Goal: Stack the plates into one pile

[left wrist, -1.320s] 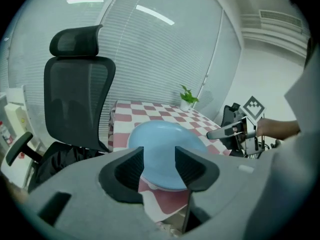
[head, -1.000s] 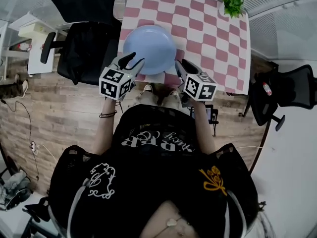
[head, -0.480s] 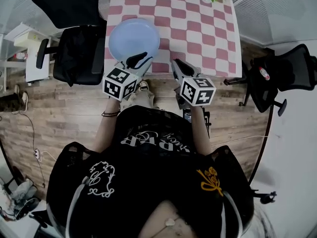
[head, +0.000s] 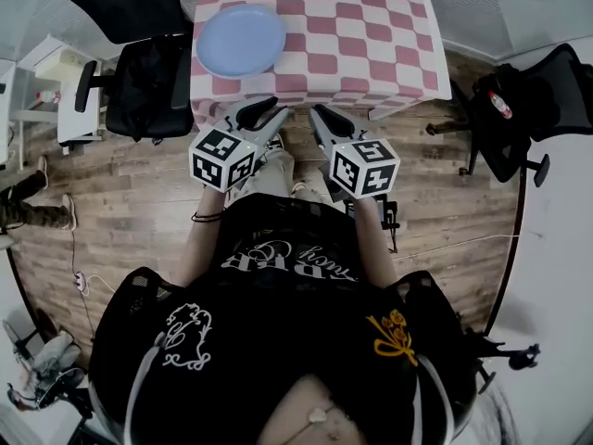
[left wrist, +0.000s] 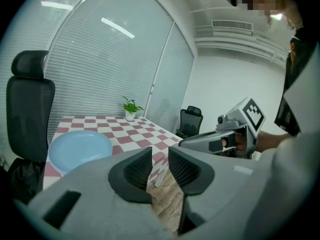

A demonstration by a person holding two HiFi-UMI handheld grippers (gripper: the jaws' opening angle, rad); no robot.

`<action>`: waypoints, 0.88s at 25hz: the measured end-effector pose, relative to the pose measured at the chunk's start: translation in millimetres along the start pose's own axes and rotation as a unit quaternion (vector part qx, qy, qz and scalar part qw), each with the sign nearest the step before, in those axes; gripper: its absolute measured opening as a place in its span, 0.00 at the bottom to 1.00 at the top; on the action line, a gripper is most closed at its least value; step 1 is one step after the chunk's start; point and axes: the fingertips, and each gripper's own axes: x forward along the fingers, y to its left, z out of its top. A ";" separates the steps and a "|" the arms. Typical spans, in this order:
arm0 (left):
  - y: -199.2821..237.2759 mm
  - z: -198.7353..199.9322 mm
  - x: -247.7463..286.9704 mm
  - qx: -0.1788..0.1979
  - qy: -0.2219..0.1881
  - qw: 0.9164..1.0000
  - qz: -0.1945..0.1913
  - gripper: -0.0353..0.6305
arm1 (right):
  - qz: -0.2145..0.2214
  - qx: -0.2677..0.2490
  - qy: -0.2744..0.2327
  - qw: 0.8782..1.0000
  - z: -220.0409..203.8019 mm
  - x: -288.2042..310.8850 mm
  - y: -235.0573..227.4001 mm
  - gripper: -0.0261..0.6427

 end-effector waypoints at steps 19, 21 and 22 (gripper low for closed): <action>-64.5 -51.9 -64.7 0.003 0.002 1.000 0.004 0.22 | 0.017 -0.037 -0.006 0.999 -50.7 -54.7 67.0 0.08; -66.4 -50.2 -66.3 0.006 -0.001 1.000 0.003 0.22 | 0.016 -0.040 -0.007 0.999 -50.0 -56.4 69.0 0.08; -67.6 -49.3 -66.6 0.008 -0.002 1.000 0.002 0.22 | 0.016 -0.041 -0.008 0.999 -49.9 -57.0 69.3 0.08</action>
